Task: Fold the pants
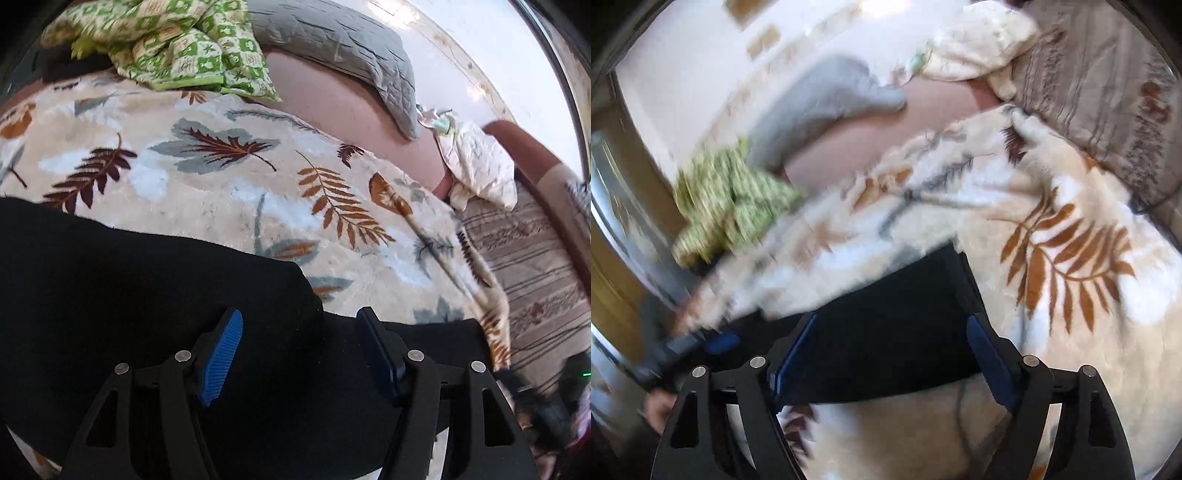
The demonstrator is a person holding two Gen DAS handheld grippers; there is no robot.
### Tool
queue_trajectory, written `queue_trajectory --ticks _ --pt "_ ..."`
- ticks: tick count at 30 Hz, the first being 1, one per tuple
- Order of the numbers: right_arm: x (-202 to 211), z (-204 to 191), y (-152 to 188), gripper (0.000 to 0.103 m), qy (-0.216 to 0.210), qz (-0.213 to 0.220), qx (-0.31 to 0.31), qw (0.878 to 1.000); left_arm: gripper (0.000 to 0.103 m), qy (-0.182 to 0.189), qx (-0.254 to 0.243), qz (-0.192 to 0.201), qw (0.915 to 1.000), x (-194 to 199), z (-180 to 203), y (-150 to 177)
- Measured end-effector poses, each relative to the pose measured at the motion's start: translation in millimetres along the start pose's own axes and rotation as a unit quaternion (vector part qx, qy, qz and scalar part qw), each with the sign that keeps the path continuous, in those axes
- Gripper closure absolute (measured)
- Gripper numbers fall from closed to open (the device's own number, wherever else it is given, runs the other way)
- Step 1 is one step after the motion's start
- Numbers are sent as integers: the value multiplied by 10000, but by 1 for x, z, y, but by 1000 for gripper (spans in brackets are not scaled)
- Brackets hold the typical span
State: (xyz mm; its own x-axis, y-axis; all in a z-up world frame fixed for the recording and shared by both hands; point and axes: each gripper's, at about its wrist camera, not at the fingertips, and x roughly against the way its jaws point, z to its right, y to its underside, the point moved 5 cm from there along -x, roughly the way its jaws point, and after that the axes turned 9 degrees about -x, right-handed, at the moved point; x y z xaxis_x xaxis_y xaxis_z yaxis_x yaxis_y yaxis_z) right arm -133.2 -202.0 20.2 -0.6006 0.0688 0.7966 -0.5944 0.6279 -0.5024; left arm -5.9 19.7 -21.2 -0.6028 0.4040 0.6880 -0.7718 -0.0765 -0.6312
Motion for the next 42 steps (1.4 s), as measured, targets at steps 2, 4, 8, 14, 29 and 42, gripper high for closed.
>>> queue_trajectory --ticks 2,4,8,14,29,42 --pt "-15 15 13 20 412 -258 -126 9987 37 -36 -61 -20 10000 -3 1 2" --pt "-11 10 18 19 559 -204 54 9982 30 -44 -146 -6 9999 -4 5 0" --pt "-18 4 23 5 614 -287 244 9974 18 -105 -326 38 9994 -12 17 3" --pt "-12 14 31 0 214 -361 -240 9988 11 31 -241 98 9997 -13 16 4" --pt "1 65 7 42 -1587 259 -2383 9578 10 339 29 160 9993 -11 8 5" --pt "9 95 20 77 -944 113 -3160 9440 10 199 -131 158 9996 -12 13 6"
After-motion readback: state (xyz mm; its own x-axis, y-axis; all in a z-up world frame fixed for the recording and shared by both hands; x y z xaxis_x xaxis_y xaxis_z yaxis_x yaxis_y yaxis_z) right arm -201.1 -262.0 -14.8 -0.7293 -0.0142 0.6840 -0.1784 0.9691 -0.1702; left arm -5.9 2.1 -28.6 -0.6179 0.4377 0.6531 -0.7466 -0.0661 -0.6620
